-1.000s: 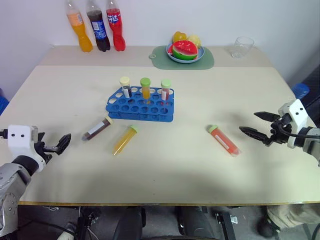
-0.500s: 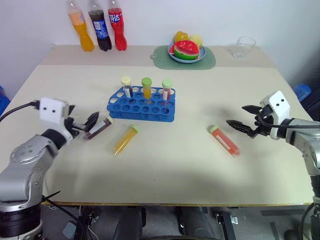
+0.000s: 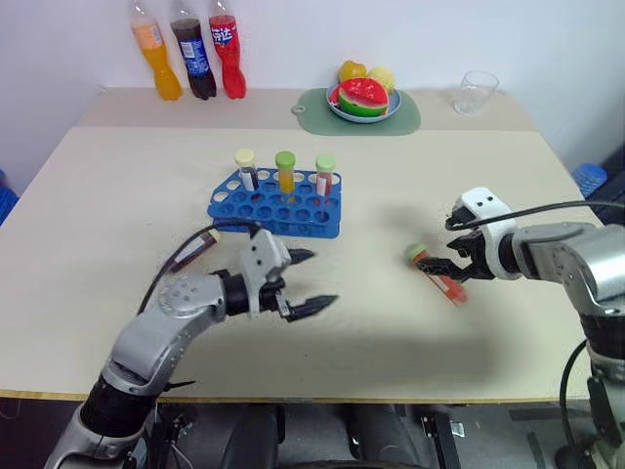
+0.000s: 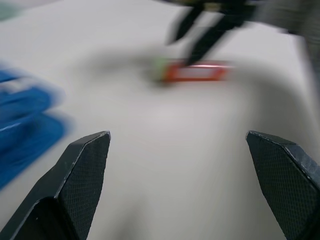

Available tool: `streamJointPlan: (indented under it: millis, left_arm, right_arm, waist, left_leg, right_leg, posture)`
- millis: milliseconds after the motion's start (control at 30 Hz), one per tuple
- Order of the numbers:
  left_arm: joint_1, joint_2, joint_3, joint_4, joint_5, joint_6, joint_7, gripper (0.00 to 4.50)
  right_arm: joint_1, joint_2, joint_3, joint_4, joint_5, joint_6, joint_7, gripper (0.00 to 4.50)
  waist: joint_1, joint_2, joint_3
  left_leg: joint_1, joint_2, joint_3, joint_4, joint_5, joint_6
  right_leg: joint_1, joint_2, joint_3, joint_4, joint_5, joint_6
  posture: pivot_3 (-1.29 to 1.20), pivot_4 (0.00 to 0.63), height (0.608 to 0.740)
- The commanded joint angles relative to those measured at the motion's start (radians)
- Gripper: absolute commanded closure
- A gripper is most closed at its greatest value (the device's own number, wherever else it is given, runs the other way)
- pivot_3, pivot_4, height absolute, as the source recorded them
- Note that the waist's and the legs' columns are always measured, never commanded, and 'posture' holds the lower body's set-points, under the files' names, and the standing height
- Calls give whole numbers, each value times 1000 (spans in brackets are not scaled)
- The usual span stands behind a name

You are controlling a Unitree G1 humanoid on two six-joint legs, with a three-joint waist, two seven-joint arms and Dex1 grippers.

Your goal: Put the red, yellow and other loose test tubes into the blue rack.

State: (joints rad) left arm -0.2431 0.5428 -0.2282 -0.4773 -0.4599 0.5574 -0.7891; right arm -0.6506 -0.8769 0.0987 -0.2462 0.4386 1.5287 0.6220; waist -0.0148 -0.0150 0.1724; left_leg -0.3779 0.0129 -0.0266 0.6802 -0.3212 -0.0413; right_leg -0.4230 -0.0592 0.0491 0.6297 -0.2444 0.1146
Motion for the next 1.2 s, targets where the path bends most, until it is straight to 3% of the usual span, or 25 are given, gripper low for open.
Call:
streamJointPlan:
  millis: [33,167,433,567,700,800,900,967,1033,1200]
  left_arm:
    - [6,4,-27,-46,11,-39,-34,42]
    - [31,9,-33,-48,28,-65,-43,42]
    - [113,21,-25,-51,58,-113,-39,0]
    - [169,20,0,-45,68,-145,-21,0]
    - [200,-18,92,-23,34,-130,50,0]
    - [198,-54,169,21,31,-134,111,0]
    - [188,-76,198,44,39,-147,139,0]
    - [143,-87,247,84,60,-156,193,0]
    - [112,-85,284,110,59,-151,219,0]
    - [92,-55,308,127,69,-133,218,0]
  right_arm:
    - [-60,-13,71,43,-5,48,-11,0]
    - [-118,-21,161,125,-12,44,4,0]
    - [-162,-42,258,163,-13,-9,52,3638]
    - [-133,-83,258,101,-32,-157,96,3701]
    - [21,-53,71,-47,-10,-486,140,3701]
    - [127,118,-53,-120,-2,-757,83,3701]
    - [167,232,-88,-130,-24,-874,40,3701]
    - [171,454,-43,-22,-106,-1082,-116,3701]
    - [167,606,-9,83,-183,-1245,-209,3701]
    - [120,782,-7,279,-246,-1440,-289,3701]
  waist:
    - [0,0,0]
    - [1,0,0]
    - [1,0,0]
    - [1,1,0]
    - [2,0,0]
    - [-2,0,0]
    - [-1,1,0]
    - [-1,-2,-1]
    - [-6,-1,-1]
    - [-2,0,0]
  left_leg:
    - [0,0,0,0,0,0]
    - [0,0,0,0,0,0]
    - [-2,0,0,1,0,1]
    - [-2,0,0,1,-1,2]
    - [-5,0,-1,1,-1,2]
    - [-5,1,-1,2,-1,2]
    - [-4,1,-1,3,-1,2]
    - [-4,1,-1,3,-1,1]
    - [-3,2,-1,3,-1,1]
    - [-3,1,-1,1,1,-1]
  right_leg:
    - [0,0,0,0,0,0]
    - [0,0,0,0,0,0]
    - [-1,0,0,0,0,0]
    - [-2,0,0,-1,0,0]
    - [-4,0,-1,0,0,0]
    - [-4,1,-1,0,0,1]
    - [-4,1,-1,1,0,1]
    - [-4,1,-1,1,0,1]
    - [-3,2,-1,2,1,0]
    - [-4,1,-1,2,1,0]
  posture:
    - [0,150,734]
    - [0,150,734]
    - [0,150,734]
    - [0,150,734]
    - [0,150,734]
    - [0,150,734]
    - [0,150,734]
    - [0,150,734]
    - [0,150,734]
    - [0,150,734]
